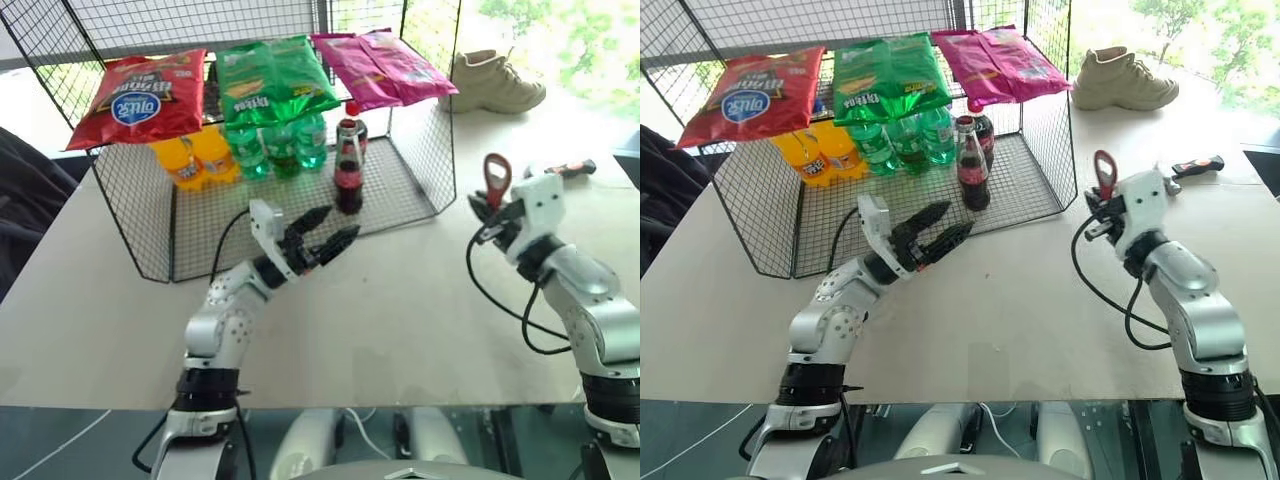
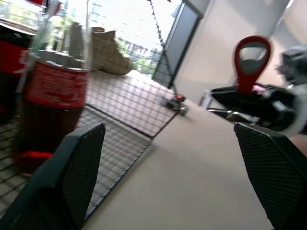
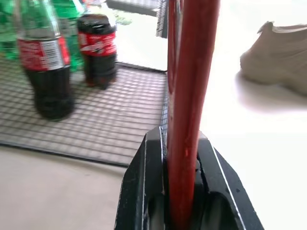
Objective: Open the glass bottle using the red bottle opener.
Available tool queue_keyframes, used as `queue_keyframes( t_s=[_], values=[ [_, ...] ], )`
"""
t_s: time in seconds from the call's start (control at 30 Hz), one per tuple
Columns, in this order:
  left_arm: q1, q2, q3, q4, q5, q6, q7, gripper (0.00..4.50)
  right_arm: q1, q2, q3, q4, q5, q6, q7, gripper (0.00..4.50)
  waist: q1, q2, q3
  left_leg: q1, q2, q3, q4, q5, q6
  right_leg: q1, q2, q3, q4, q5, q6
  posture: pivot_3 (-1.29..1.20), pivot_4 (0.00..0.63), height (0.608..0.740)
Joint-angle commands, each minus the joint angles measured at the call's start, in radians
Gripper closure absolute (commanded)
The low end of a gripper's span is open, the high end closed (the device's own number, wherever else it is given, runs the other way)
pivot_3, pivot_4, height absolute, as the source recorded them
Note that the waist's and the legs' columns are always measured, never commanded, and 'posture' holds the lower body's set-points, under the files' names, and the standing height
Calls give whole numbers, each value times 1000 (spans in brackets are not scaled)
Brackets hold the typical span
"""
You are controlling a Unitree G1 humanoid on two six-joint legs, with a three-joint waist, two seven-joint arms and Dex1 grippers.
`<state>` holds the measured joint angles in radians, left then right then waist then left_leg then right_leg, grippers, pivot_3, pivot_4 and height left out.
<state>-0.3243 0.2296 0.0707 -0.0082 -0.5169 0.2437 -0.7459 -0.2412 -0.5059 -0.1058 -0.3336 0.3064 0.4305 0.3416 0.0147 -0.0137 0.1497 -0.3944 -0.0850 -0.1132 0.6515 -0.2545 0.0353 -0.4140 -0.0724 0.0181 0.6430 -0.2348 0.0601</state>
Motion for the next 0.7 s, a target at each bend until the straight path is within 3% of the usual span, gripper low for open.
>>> queue_keyframes(
  t_s=[0.03, 0.3, 0.7],
  values=[
    [-67, -10, -5, 65, 109, -157, 50, 63, 22, 18, -25, -35, -28, -61, -14, 4500, 0, 0, 0, 0, 0, 0, 0, 0, 0, 0, 0, 0, 0, 0, 0, 0, 150, 740],
    [-250, -36, -33, 387, 331, -412, 201, 63, 25, 50, 13, -35, -106, -159, -11, 4500, 0, 0, 0, 0, 0, 1, 0, 0, 0, 0, 1, -1, 0, 0, 0, 0, 150, 740],
    [-588, -99, -16, 930, 365, -612, 184, 63, 50, 88, 18, -82, -142, -171, -14, 4500, -3, 0, 0, 0, -1, 1, 1, 0, 0, 0, 2, -2, 1, 0, 1, 0, 150, 740]
  ],
)
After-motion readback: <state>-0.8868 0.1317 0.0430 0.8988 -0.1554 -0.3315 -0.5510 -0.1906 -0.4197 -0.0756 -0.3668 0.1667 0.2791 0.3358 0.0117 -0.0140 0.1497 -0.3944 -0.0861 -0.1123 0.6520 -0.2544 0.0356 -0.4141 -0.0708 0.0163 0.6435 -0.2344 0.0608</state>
